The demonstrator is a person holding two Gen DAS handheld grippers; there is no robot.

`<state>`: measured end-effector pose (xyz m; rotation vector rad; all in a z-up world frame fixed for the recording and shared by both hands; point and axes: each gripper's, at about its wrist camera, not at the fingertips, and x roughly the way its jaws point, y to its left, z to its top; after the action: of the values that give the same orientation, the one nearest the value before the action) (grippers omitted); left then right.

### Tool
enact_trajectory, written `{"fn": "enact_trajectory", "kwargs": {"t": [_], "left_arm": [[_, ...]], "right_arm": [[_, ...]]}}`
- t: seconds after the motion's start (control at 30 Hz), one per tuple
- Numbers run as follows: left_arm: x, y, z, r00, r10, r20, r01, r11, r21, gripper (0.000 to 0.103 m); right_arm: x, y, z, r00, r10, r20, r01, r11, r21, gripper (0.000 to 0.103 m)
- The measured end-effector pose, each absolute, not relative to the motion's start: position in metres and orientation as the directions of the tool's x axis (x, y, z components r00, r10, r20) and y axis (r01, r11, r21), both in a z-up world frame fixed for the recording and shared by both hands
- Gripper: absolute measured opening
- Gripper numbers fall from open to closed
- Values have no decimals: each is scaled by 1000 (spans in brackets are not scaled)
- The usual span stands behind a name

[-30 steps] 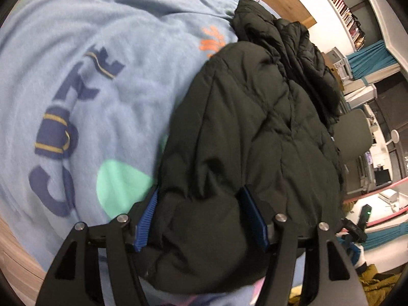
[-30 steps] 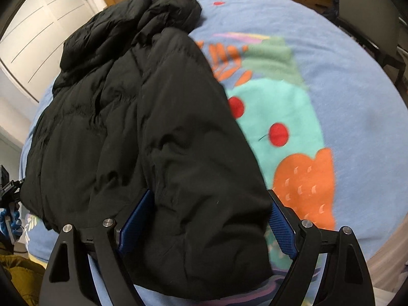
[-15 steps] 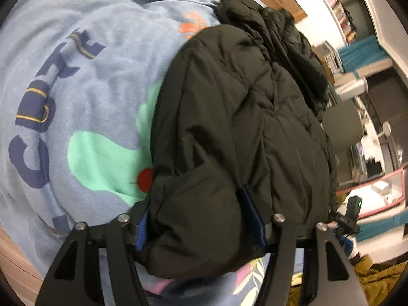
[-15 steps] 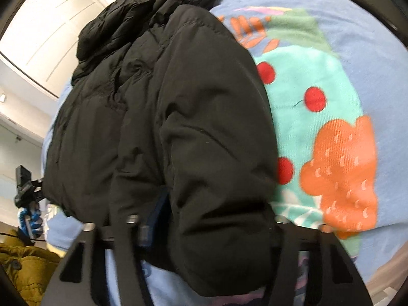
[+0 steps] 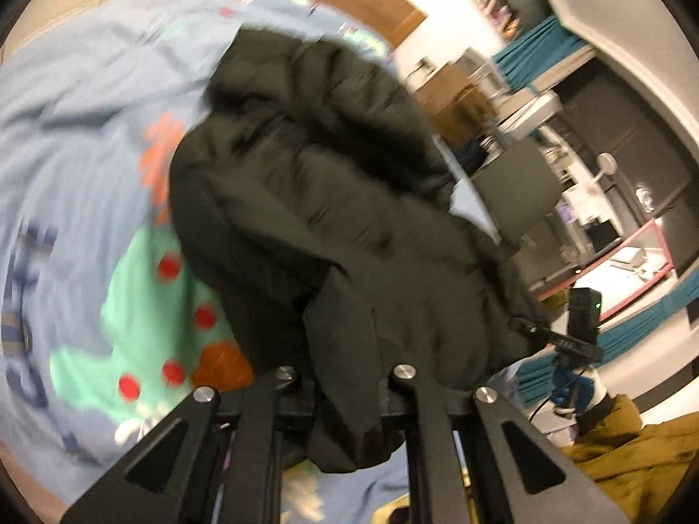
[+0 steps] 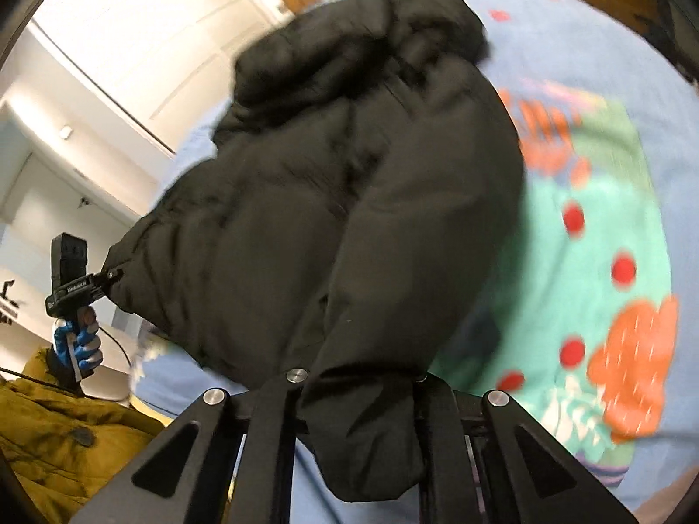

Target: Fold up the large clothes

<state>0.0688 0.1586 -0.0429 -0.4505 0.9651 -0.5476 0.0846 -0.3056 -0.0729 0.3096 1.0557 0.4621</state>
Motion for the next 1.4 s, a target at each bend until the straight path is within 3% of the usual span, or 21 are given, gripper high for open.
{"fn": "enact_trajectory", "kwargs": {"t": [0.47, 0.73, 1.03, 1.23, 1.4], "left_arm": [[203, 199, 98, 659, -625, -418, 252, 708, -660, 11], [326, 212, 122, 718, -540, -440, 158, 742, -651, 11], [504, 193, 70, 722, -367, -587, 10, 854, -521, 11], [596, 188, -12, 684, -284, -672, -80, 886, -456, 15], [634, 183, -94, 615, -324, -718, -118, 863, -491, 16]], "right_arm": [[198, -352, 79, 668, 495, -556, -212, 842, 496, 12], [307, -390, 101, 750, 413, -516, -54, 816, 576, 12], [467, -406, 44, 756, 290, -587, 154, 793, 590, 12], [554, -409, -24, 707, 214, -674, 263, 806, 531, 12], [590, -405, -86, 662, 226, -715, 301, 793, 529, 11]]}}
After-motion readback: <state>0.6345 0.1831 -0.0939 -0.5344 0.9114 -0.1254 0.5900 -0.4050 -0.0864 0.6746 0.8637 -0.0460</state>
